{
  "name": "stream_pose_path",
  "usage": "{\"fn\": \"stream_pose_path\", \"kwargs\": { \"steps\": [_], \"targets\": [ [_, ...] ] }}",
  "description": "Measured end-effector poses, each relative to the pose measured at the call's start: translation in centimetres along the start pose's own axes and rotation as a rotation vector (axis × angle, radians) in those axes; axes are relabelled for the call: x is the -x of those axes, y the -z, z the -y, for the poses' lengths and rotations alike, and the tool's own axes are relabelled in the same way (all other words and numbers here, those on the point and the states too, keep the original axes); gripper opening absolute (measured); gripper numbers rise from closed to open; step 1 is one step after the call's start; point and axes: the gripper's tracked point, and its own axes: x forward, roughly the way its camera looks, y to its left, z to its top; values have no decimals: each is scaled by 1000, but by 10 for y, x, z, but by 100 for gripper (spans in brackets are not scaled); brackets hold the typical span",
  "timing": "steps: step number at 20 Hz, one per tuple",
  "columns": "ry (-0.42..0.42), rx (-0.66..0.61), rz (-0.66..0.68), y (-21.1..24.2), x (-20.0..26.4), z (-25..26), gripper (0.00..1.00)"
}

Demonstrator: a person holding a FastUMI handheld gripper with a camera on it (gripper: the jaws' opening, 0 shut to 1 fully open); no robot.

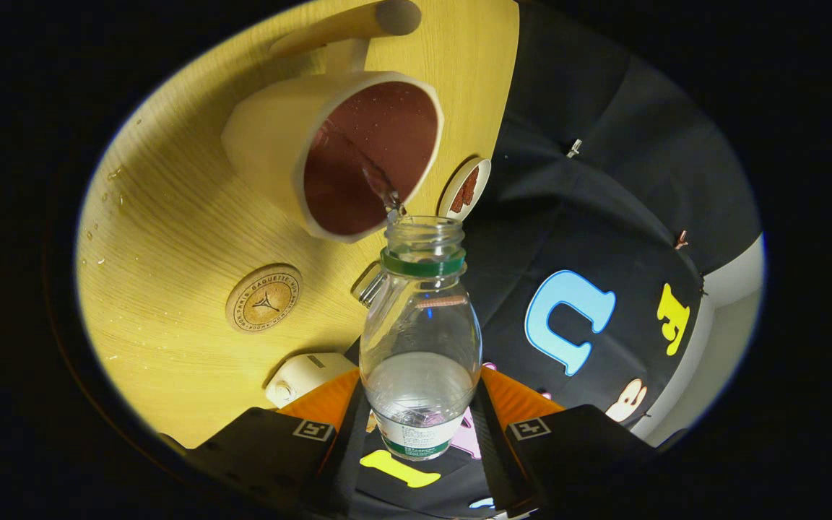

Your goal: Take the bottle from table, then pour the juice into the cup, finally place the bottle on the coaster

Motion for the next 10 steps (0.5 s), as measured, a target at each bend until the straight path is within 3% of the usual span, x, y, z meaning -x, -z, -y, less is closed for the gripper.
{"fn": "stream_pose_path", "kwargs": {
  "steps": [10],
  "targets": [
    [44, 64, 42, -4, 2, 20, 72]
  ]
}}
